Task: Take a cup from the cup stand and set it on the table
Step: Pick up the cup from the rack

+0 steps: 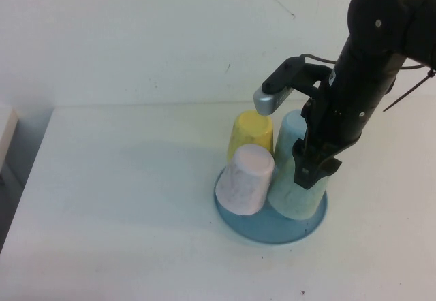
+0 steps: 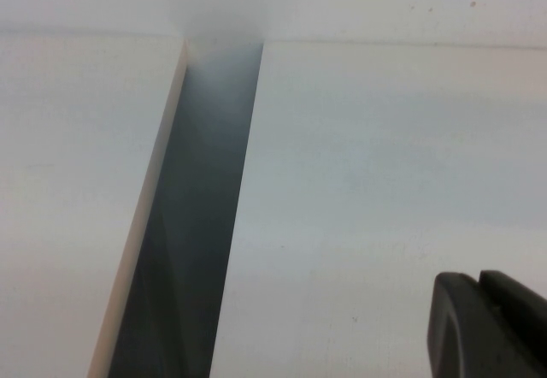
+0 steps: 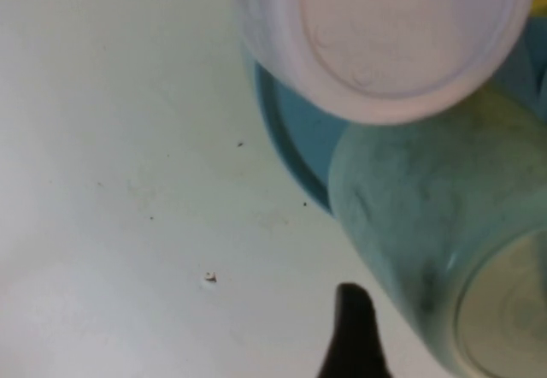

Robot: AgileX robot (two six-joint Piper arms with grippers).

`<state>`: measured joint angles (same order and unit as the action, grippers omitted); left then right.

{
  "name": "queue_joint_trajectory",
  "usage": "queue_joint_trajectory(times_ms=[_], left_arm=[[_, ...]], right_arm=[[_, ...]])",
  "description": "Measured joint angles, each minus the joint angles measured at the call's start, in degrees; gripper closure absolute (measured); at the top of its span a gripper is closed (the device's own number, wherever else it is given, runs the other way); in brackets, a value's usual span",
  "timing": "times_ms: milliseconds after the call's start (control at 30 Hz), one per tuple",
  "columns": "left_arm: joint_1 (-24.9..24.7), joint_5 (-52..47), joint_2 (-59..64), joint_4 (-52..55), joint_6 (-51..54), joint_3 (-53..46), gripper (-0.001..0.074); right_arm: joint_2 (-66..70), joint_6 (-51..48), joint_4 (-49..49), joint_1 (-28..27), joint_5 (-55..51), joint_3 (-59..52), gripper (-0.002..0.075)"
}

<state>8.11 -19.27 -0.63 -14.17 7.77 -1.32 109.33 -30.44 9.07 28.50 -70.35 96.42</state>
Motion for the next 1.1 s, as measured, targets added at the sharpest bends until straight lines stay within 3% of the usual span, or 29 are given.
queue_joint_trajectory(times_ms=[367, 667, 1100], left_arm=[[0.0, 0.0, 0.0, 0.0, 0.0, 0.0, 0.0738], [0.0, 0.0, 0.0, 0.0, 0.0, 0.0, 0.0738], [0.0, 0.0, 0.0, 0.0, 0.0, 0.0, 0.0738]], right_arm=[[0.25, 0.0, -1.06, 0.97, 0.0, 1.8, 0.0236], [-0.44, -0.31, -2.26, 1.01, 0.0, 1.93, 0.0087], [2.12, 0.15, -4.29, 0.9, 0.0, 1.93, 0.0073]])
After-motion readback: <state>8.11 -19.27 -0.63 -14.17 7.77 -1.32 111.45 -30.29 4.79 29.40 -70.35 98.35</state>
